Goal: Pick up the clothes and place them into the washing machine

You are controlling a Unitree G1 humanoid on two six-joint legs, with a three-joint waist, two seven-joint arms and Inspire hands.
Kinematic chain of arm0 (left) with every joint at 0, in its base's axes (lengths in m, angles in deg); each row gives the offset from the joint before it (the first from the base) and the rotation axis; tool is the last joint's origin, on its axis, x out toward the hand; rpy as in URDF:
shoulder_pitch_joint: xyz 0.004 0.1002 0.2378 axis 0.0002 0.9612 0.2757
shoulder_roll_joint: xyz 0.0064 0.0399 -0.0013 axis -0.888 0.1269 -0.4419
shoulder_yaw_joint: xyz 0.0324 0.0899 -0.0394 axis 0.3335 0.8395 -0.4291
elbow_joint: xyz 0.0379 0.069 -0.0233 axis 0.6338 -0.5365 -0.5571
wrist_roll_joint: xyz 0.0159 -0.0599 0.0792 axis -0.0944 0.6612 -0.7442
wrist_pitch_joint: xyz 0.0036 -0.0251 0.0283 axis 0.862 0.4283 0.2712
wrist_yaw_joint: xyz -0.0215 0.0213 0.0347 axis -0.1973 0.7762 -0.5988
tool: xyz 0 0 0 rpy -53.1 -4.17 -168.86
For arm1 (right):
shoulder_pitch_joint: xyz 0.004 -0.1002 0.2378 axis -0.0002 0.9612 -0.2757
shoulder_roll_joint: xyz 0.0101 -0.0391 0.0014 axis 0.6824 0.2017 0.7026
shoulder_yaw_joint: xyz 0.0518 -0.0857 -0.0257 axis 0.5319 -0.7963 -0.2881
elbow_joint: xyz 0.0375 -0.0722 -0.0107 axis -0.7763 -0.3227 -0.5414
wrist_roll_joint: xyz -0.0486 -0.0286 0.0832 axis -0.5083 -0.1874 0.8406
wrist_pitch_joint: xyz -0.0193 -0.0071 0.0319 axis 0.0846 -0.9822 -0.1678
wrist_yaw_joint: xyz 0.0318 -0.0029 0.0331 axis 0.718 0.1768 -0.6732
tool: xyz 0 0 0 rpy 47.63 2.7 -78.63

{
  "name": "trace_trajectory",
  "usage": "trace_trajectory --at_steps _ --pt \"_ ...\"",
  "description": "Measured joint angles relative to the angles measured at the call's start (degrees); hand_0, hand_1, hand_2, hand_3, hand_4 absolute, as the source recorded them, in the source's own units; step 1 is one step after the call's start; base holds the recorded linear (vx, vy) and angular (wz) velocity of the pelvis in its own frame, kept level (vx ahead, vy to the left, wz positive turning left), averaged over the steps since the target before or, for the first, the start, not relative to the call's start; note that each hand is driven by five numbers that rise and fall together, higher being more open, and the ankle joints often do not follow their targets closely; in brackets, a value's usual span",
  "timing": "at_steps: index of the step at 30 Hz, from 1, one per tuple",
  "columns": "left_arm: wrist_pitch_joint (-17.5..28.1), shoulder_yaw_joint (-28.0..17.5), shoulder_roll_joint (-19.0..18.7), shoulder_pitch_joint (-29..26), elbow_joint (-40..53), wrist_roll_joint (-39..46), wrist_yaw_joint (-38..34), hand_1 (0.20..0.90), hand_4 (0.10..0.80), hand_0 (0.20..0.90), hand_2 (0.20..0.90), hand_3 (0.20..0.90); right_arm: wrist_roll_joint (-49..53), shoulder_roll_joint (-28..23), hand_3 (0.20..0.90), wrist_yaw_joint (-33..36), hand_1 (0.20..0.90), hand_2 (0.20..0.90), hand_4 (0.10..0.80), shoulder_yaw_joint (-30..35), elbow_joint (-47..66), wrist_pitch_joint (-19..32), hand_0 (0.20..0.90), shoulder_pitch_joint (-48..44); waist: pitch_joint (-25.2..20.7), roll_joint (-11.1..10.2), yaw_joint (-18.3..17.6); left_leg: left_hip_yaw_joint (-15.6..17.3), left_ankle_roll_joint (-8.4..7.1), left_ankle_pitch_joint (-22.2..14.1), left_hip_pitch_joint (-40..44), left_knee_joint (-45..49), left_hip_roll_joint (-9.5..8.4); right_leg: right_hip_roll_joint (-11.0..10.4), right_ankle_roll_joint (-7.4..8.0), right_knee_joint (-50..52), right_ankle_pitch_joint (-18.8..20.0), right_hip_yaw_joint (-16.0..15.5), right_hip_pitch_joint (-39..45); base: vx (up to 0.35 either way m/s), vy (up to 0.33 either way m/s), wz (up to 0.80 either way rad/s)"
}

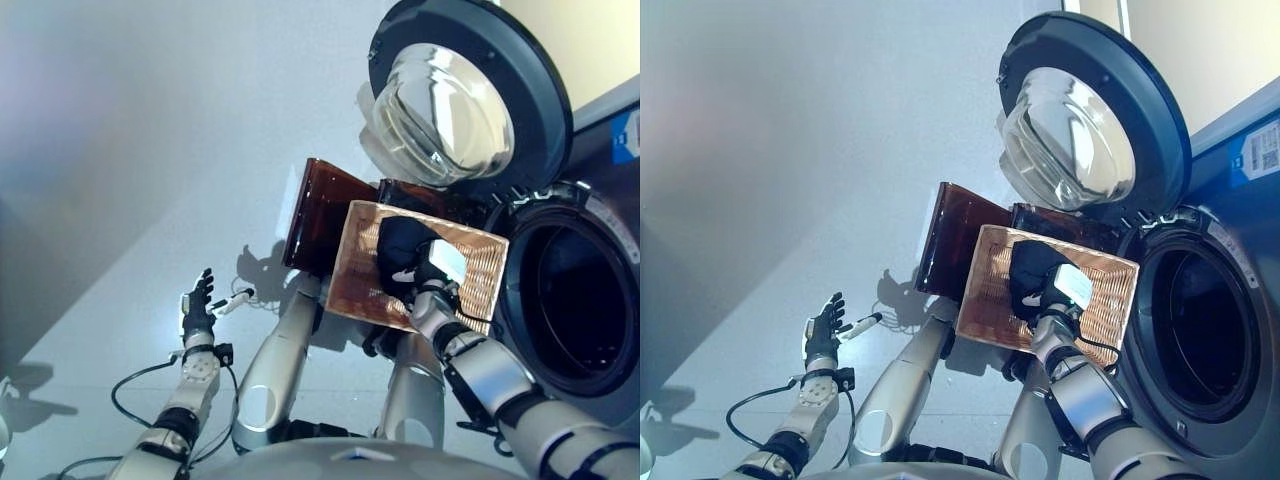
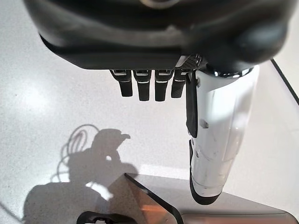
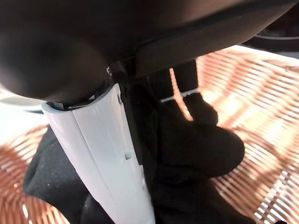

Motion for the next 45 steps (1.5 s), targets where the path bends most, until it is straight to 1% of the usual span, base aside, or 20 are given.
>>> trace_trajectory --at_steps 6,8,11,13,18,21,23,26,28,31,32,34,36,38,40,41,42,43,44,45 --pt "-0.09 0.00 -0.01 0.74 0.00 -0.02 0.24 0.900 0.800 0.900 0.900 0.900 0.38 -0.67 0.200 -0.82 0.200 0.200 0.300 2.99 -0.07 0.02 0.200 2.65 -0.15 0.20 -0.06 0.12 0.25 -0.17 3.14 -0.55 0.10 0.12 0.03 -0.50 0.02 0.23 2.96 -0.014 0.010 -0.02" --pt "-0.11 -0.05 0.05 1.39 -0.18 -0.01 0.47 0.900 0.800 0.900 0.900 0.900 1.51 -1.53 0.200 -0.92 0.200 0.200 0.300 5.43 1.76 0.25 0.200 4.39 -0.46 0.61 -0.49 0.52 0.43 0.23 5.98 -2.25 0.69 0.53 0.39 -2.29 0.68 0.29 5.59 -0.008 0.025 -0.14" --pt "-0.03 -0.42 0.35 2.99 -2.28 0.00 0.53 0.900 0.800 0.900 0.900 0.900 3.08 -2.54 0.200 -0.94 0.200 0.200 0.300 8.10 5.99 1.67 0.200 7.65 -2.85 1.03 -1.89 1.21 0.48 0.22 9.46 -4.95 1.86 1.88 1.44 -6.03 1.78 0.67 8.90 0.079 0.002 -0.18" --pt "-0.27 -0.69 0.83 4.07 -4.20 0.04 0.56 0.900 0.800 0.900 0.900 0.900 3.71 -2.34 0.200 -0.94 0.200 0.200 0.300 8.80 6.86 2.72 0.200 8.87 -5.21 0.75 -2.95 1.55 0.58 0.30 11.65 -6.70 2.35 2.55 1.54 -8.61 2.84 1.42 10.39 0.103 -0.015 -0.36" --pt "-0.09 -1.60 1.34 7.77 -5.97 0.07 1.73 0.900 0.800 0.900 0.900 0.900 7.06 -1.67 0.200 -3.36 0.200 0.200 0.300 11.68 11.82 6.05 0.200 14.06 -10.69 0.38 -5.08 4.53 1.34 1.41 17.00 -11.54 4.16 4.77 2.50 -14.72 5.21 3.25 14.86 0.091 -0.037 -0.35" --pt "-0.01 -2.45 1.72 8.89 -7.02 0.22 2.99 0.900 0.800 0.900 0.900 0.900 13.87 -0.85 0.200 -5.88 0.200 0.200 0.300 16.41 17.33 9.30 0.200 19.56 -12.89 -0.22 -6.53 7.02 1.52 1.60 21.26 -15.26 5.13 5.44 3.01 -18.18 6.31 5.17 17.45 0.097 -0.029 -0.39" --pt "0.03 -2.39 1.91 10.14 -8.06 0.28 3.38 0.900 0.800 0.900 0.900 0.900 18.90 -0.20 0.200 -6.85 0.200 0.200 0.300 18.36 17.82 10.53 0.200 22.34 -15.83 -0.50 -8.12 7.64 1.51 1.56 22.52 -17.25 5.40 5.72 3.20 -20.37 6.66 6.20 18.28 0.087 -0.033 -0.33" --pt "0.01 -2.43 2.47 11.34 -9.23 0.32 4.46 0.900 0.800 0.900 0.900 0.900 27.30 0.91 0.200 -9.82 0.200 0.200 0.300 23.28 18.05 13.10 0.200 26.24 -17.66 -0.25 -8.61 8.89 1.60 1.64 26.02 -19.91 5.83 6.32 3.82 -23.41 7.49 6.72 21.36 0.105 -0.021 -0.23" --pt "0.03 -2.34 3.14 13.13 -9.39 0.83 5.24 0.900 0.800 0.900 0.900 0.900 35.39 1.74 0.200 -12.16 0.200 0.200 0.300 25.23 17.95 14.10 0.200 29.16 -20.19 0.52 -9.85 9.30 1.62 1.65 27.12 -21.06 5.96 6.56 4.02 -25.58 7.94 6.87 22.77 0.021 0.008 -0.12" --pt "0.04 -2.31 3.87 13.18 -9.58 1.00 5.72 0.900 0.800 0.900 0.900 0.900 41.96 2.09 0.200 -13.93 0.200 0.200 0.300 27.05 17.95 15.16 0.200 30.57 -20.94 1.42 -9.97 9.50 1.88 1.78 27.30 -21.23 5.98 6.70 4.04 -26.49 8.41 7.11 23.02 -0.047 0.043 -0.11" --pt "0.08 -1.95 4.13 13.45 -9.64 1.33 6.26 0.900 0.800 0.900 0.900 0.900 48.46 2.60 0.200 -16.40 0.200 0.200 0.300 28.70 17.99 16.32 0.200 30.82 -21.21 2.26 -10.24 10.27 2.03 1.67 27.39 -21.18 6.02 6.67 3.99 -26.32 8.37 8.16 22.65 -0.050 0.040 -0.15" --pt "0.11 -1.71 4.57 13.69 -9.76 1.54 6.66 0.900 0.800 0.900 0.900 0.900 53.38 3.24 0.200 -17.67 0.200 0.200 0.300 29.05 17.98 18.47 0.200 30.61 -21.24 3.20 -10.43 10.91 2.15 1.41 27.42 -20.95 5.96 6.62 3.89 -25.67 8.29 8.82 21.98 -0.193 0.090 -0.25" --pt "0.84 -0.87 4.75 12.72 -9.64 3.85 6.55 0.900 0.800 0.900 0.900 0.900 60.94 5.66 0.200 -19.22 0.200 0.200 0.300 29.54 18.36 22.00 0.200 27.43 -18.92 3.39 -10.96 12.32 1.99 0.02 24.81 -16.31 5.08 5.67 2.91 -18.74 6.93 10.72 17.05 -0.251 0.024 -0.38" --pt "1.24 0.22 5.07 9.44 -8.88 5.43 6.71 0.900 0.800 0.900 0.900 0.900 67.11 6.74 0.200 -19.49 0.200 0.200 0.300 29.94 20.36 25.16 0.200 24.80 -15.71 4.20 -11.52 12.30 1.09 -1.69 19.00 -8.32 4.72 4.76 2.32 -13.24 5.62 11.51 12.60 -0.161 -0.038 -0.03" --pt "2.11 0.33 5.42 7.27 -8.07 5.84 6.92 0.900 0.800 0.900 0.900 0.900 70.09 7.21 0.200 -19.68 0.200 0.200 0.300 29.74 20.41 25.46 0.200 23.36 -13.26 5.26 -11.18 12.10 1.14 -3.88 16.86 -4.53 5.01 5.18 1.40 -8.78 3.63 11.49 10.48 -0.066 -0.024 0.08" --pt "2.50 0.34 5.56 7.28 -7.72 5.93 6.93 0.900 0.800 0.900 0.900 0.900 71.38 7.77 0.200 -19.84 0.200 0.200 0.300 29.74 20.41 25.60 0.200 23.19 -12.63 4.86 -11.14 12.05 0.74 -4.68 16.02 -3.25 5.01 5.14 1.20 -6.97 3.14 11.85 8.90 -0.048 -0.005 -0.07" --pt "2.64 0.27 5.49 7.31 -7.22 6.11 6.93 0.900 0.800 0.900 0.900 0.900 72.38 8.37 0.200 -19.73 0.200 0.200 0.300 29.75 20.44 26.32 0.200 22.37 -12.07 4.36 -11.25 12.08 0.14 -7.20 13.93 0.42 4.88 4.78 1.08 -5.06 2.66 12.94 7.11 -0.053 -0.003 -0.24" --pt "2.46 0.34 5.83 7.63 -7.27 6.31 7.19 0.900 0.800 0.900 0.900 0.900 73.32 8.89 0.200 -19.67 0.200 0.200 0.300 29.79 21.40 27.17 0.200 21.65 -11.73 4.75 -11.59 12.19 0.35 -11.08 10.41 6.85 4.73 4.49 1.20 -3.61 2.68 12.93 4.82 -0.041 -0.006 -0.48" --pt "2.42 0.33 6.17 8.76 -6.56 6.41 7.32 0.900 0.800 0.900 0.900 0.900 74.30 8.60 0.200 -19.57 0.200 0.200 0.300 30.14 22.85 28.28 0.200 21.33 -11.34 5.38 -11.41 12.53 1.50 -13.21 8.41 13.18 4.39 4.76 1.49 -1.63 2.86 13.50 2.69 -0.041 -0.006 -0.55" --pt "2.45 0.29 6.28 9.28 -6.28 6.45 7.44 0.900 0.800 0.900 0.900 0.900 74.82 8.93 0.200 -19.60 0.200 0.200 0.300 30.47 23.61 28.76 0.200 21.02 -11.14 5.70 -11.33 11.96 2.86 -15.32 8.08 13.58 4.39 5.49 1.63 -0.46 2.92 13.65 1.70 -0.005 0.003 -0.45"
